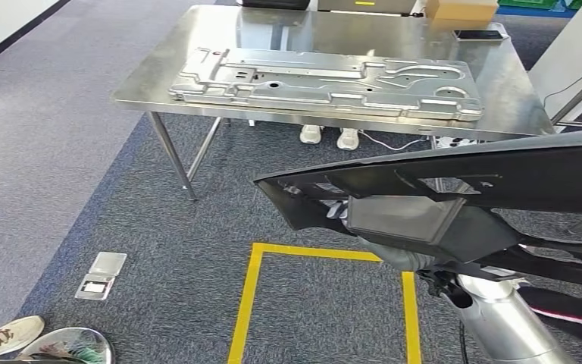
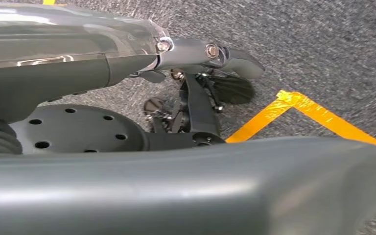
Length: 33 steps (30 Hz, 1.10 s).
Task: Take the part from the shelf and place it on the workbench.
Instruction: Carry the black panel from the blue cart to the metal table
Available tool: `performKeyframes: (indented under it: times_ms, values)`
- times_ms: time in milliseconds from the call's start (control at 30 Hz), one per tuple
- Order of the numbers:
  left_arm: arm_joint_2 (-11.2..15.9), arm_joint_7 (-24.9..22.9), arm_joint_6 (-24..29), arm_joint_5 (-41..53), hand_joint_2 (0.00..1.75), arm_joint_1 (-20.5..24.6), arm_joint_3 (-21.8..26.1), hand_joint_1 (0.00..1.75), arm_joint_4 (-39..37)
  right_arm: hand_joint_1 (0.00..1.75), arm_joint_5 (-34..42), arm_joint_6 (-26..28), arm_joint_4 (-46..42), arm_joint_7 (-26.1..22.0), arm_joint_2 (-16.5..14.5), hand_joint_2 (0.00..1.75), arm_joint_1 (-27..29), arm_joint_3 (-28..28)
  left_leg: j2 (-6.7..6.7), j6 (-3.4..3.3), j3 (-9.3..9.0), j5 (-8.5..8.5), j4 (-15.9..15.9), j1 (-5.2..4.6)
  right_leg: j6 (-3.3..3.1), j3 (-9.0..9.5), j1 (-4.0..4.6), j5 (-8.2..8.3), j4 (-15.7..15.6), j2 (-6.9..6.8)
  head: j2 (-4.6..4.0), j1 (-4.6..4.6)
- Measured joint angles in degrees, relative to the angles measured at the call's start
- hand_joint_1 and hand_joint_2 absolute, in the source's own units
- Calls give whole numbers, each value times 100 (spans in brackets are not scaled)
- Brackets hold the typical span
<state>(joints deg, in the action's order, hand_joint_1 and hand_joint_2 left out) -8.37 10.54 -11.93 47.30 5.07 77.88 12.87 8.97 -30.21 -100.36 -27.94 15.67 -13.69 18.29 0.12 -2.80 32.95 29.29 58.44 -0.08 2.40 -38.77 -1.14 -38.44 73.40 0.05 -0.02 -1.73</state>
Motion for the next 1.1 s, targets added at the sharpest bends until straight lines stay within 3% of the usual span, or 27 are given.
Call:
performKeyframes:
  times_ms: [33,67,133,200,300,367,400,467,533,567,600,667,700,800,867,933,1000,1033,1067,1100]
  values:
    - [-1,-1,0,0,175,-2,0,0,0,175,-1,0,2,1,0,175,8,1,2,1,-1,1,2,1,11,-66,-2,5,141,-1,1,0]
    - [-1,-1,1,0,175,-3,0,0,0,175,-1,0,3,1,0,175,12,1,3,3,-7,3,5,5,21,-21,-7,127,47,-2,1,1]
    - [-2,-1,1,0,175,-1,0,0,0,175,-1,0,2,1,0,175,7,1,0,25,-23,19,19,11,31,315,-18,536,-677,-9,1,2]
    - [-3,-1,0,1,175,3,0,0,0,175,-1,0,1,1,0,175,3,1,-8,71,-8,42,57,-9,3,583,-15,759,-1295,-8,0,1]
    - [-3,-2,0,1,175,-1,0,0,1,175,-1,0,-1,1,0,175,11,1,-13,125,16,45,77,-18,-96,611,3,762,-1406,9,0,-2]
    - [-3,-2,0,1,175,3,0,0,1,175,1,0,-3,0,0,175,2,1,-14,174,54,159,202,-3,-171,617,-11,774,-1417,1,0,-4]
    - [-3,-1,0,1,175,6,0,0,1,175,1,0,-4,0,-1,175,-3,1,-14,205,137,300,409,8,-202,619,-23,780,-1423,-9,0,-4]
    - [-3,-1,0,1,175,3,0,0,0,175,0,0,-4,0,-1,175,-1,3,-14,257,444,668,1123,33,-234,617,-21,778,-1422,-23,0,-5]
    - [-3,-2,0,1,175,-7,0,0,0,175,-1,0,-3,1,-1,175,3,7,-14,276,691,821,1658,43,-235,619,-14,777,-1421,-26,0,-5]
    - [-3,-3,0,0,175,-10,0,0,0,175,-1,0,-3,1,-1,175,4,8,-14,269,682,734,1625,44,-235,625,-10,775,-1421,-23,0,-5]
    - [-3,-3,0,1,175,-10,0,0,0,175,-1,0,-3,1,-1,175,2,9,-14,249,571,550,1367,41,-232,635,-6,771,-1421,-17,0,-5]
    - [0,-2,0,1,175,-7,0,0,1,175,-1,0,-5,0,0,175,-4,8,-20,175,225,154,594,19,-222,650,5,757,-1422,-6,0,-5]
    - [2,-1,0,1,175,-4,0,0,1,175,-1,0,-6,0,-1,175,-5,7,-23,139,101,51,312,0,-206,646,7,752,-1420,-2,0,-5]
    - [6,0,0,1,175,2,0,0,0,175,0,0,-7,1,-1,175,-4,7,-28,79,23,45,91,-37,-120,626,3,757,-1426,0,0,-3]
    - [5,1,0,0,175,2,0,0,2,175,1,0,-13,-1,0,175,-14,2,-17,50,-1,22,28,-11,-64,614,1,679,-1360,-1,0,-2]
    - [4,2,0,1,175,5,0,0,1,175,1,0,-11,-1,0,175,-23,-2,-3,21,-21,-5,-23,15,-34,427,-3,382,-912,1,0,-1]
    - [0,0,0,1,175,5,0,0,0,175,0,0,-3,0,0,175,-7,1,3,10,-17,-6,-22,13,-13,88,-4,46,-176,0,0,0]
    - [-1,-1,0,1,175,2,0,0,0,175,-1,0,1,1,0,175,6,2,5,9,-18,-6,-20,11,-3,-24,-4,-6,64,0,0,0]
    - [-1,-2,0,0,175,0,0,0,0,175,-1,-1,2,1,0,175,14,2,6,11,-22,-4,-18,12,6,-38,-7,59,93,-2,0,0]
    - [-1,-3,0,0,175,0,0,0,0,175,-1,-1,2,1,0,175,16,2,5,16,-30,0,-15,15,14,57,-12,231,-115,-3,0,0]
